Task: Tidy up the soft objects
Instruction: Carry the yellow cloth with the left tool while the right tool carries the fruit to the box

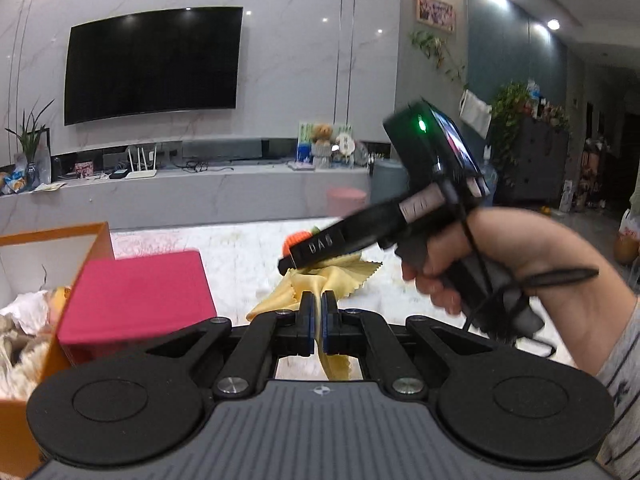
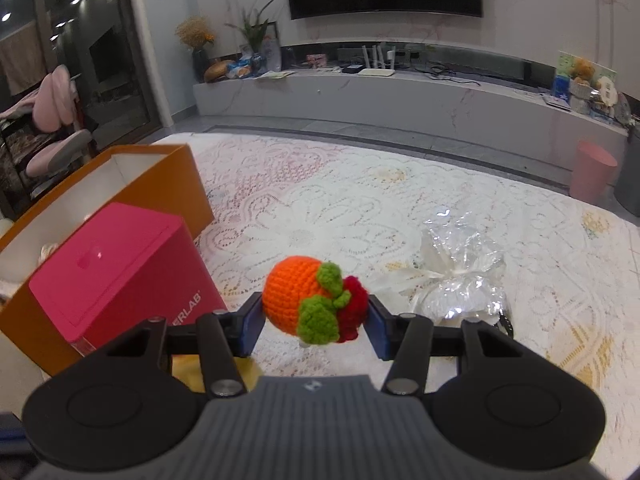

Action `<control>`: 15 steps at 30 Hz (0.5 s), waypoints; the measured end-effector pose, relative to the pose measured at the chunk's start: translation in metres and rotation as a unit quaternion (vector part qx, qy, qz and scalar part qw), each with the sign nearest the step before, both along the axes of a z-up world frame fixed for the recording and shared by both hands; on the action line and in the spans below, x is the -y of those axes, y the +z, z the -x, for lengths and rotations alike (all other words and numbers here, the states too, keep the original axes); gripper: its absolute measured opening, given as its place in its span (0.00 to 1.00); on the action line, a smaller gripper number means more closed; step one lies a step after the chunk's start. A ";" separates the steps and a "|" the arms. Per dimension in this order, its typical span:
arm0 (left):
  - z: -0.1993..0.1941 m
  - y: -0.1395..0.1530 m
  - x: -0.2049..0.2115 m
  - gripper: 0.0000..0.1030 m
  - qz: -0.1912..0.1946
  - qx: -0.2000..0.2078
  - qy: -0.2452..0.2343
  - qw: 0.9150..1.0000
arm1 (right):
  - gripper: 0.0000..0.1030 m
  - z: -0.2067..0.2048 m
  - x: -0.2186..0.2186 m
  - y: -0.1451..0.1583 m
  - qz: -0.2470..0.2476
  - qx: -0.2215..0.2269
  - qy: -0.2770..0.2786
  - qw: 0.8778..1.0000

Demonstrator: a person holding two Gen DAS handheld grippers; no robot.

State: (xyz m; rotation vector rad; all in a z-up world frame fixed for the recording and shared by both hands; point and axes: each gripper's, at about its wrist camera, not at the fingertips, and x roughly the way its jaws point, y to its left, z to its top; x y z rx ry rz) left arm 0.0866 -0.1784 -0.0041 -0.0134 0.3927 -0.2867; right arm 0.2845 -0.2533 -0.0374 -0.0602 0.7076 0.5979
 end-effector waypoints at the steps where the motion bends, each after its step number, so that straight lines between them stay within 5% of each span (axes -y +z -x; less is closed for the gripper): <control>1: -0.001 0.004 -0.003 0.03 0.005 -0.001 0.002 1.000 | 0.51 0.002 0.000 0.003 0.001 0.003 -0.013 1.000; 5: -0.003 0.027 -0.018 0.03 0.017 0.017 -0.008 1.000 | 0.51 0.009 -0.006 0.025 0.042 0.023 -0.058 0.997; 10: -0.001 0.055 -0.050 0.03 0.020 0.058 -0.016 0.998 | 0.51 0.028 -0.016 0.064 0.040 0.055 -0.087 0.994; 15: 0.003 0.071 -0.098 0.03 0.028 0.073 -0.005 0.997 | 0.51 0.034 -0.036 0.085 0.017 0.034 -0.067 0.997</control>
